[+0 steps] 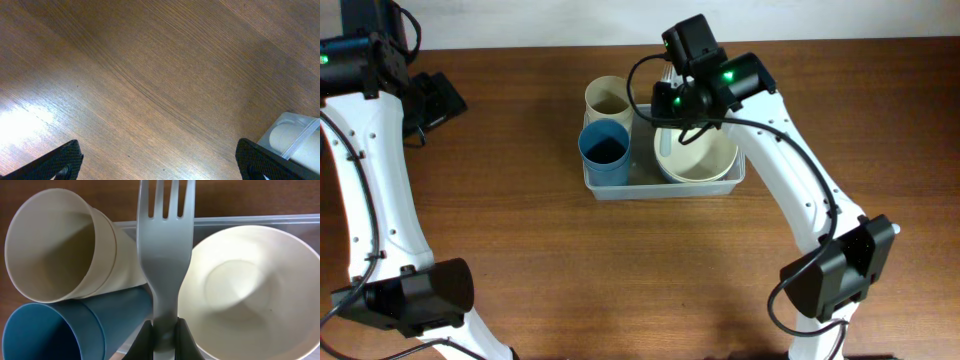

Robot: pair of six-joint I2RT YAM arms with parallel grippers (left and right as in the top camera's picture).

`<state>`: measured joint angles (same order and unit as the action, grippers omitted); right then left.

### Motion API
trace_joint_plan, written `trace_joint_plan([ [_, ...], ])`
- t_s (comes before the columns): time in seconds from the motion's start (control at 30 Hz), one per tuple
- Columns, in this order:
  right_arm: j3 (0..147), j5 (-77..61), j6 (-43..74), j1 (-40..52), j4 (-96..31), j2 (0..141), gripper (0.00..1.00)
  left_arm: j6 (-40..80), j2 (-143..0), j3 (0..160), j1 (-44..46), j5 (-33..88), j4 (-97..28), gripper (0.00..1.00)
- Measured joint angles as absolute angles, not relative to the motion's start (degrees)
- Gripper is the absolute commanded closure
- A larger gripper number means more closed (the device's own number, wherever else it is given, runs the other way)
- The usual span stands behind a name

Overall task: Pack container
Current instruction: 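Lift the white fork and carry it left over the container, then lower the fork into the container beside the cups and release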

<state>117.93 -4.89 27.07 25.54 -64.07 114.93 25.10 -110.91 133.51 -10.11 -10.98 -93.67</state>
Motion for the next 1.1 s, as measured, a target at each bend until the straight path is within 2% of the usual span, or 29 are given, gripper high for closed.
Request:
trace_joint_plan([
  [1.1,118.0,-5.7,28.8,28.2,-62.1,121.9,0.91,25.1,-110.9,133.5,-10.1,-11.0,-93.7,0.01],
])
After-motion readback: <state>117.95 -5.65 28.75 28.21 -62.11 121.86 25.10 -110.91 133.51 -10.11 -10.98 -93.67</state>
